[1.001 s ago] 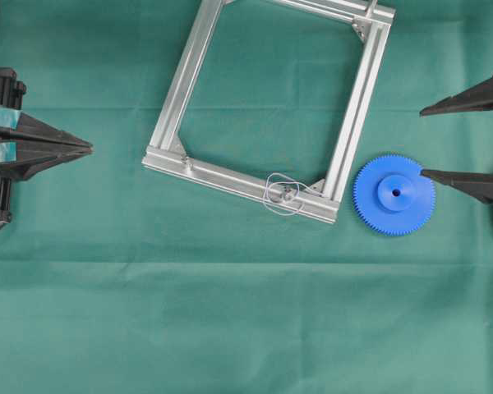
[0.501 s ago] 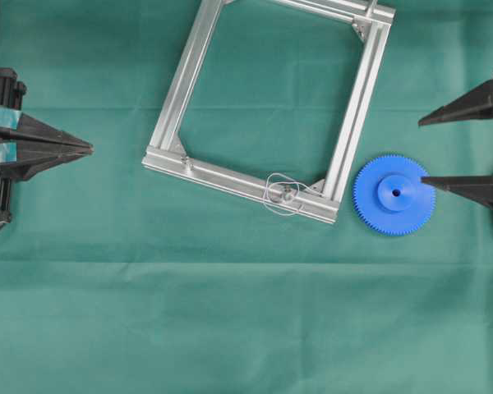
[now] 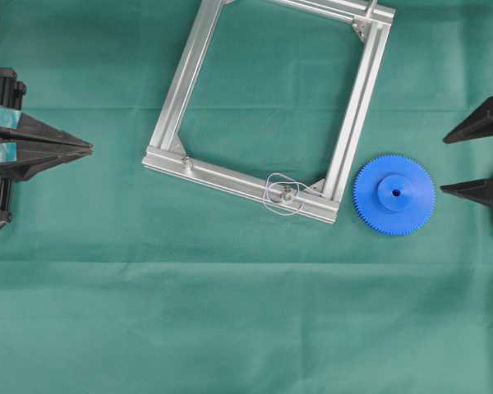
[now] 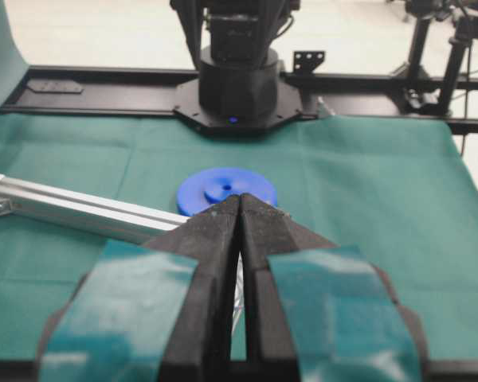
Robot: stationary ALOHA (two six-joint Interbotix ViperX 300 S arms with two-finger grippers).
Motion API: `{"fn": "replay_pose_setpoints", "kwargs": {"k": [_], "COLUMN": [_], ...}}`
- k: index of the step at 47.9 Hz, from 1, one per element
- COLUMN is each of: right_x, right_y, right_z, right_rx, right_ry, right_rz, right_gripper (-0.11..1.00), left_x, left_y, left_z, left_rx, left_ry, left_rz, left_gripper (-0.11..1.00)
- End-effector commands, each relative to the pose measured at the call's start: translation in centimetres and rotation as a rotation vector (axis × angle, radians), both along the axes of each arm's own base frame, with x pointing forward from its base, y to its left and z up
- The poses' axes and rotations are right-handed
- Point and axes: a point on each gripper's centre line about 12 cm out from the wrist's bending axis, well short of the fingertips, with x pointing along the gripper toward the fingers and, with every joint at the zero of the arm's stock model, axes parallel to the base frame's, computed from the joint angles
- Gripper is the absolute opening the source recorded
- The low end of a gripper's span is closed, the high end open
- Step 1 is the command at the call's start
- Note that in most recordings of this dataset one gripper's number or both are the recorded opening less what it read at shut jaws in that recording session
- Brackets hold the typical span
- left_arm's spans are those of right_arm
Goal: Find the location of the shaft and insert the gear.
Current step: 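Move the right gripper toward the blue gear lying on the table, then lower the right gripper over the blue gear hub and close on it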
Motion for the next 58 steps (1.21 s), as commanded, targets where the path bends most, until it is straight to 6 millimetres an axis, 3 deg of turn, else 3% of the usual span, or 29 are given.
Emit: {"fn": "replay_pose_setpoints", "kwargs": {"k": [1,11,32,58], "right_x": [0.1,0.3,3.1,4.2], "right_y": [-0.2,-0.3,-0.3,0.2], "right_z": [0.6,-0.4,-5.4,-8.7], "right_rx": [-0.004,-0.011,0.0,0.026], "right_ry": [0.015,0.068,0.242,0.232], "right_rz": [-0.015,-0.022,-0.011,0.002], "right_gripper": [0.92,0.92,0.92,0.92], "left_x": [0.3,0.3,0.3,0.3], "left_y": [0.1,0.1,0.1,0.1], "left_z": [1.2,1.2,1.2,1.3], "left_rx": [0.0,0.002,0.002,0.002], "left_ry": [-0.029,-0.031,-0.031,-0.034], "left_rz": [0.004,0.004,0.004,0.005], "left_gripper": [0.01,0.01,0.01,0.01]}}
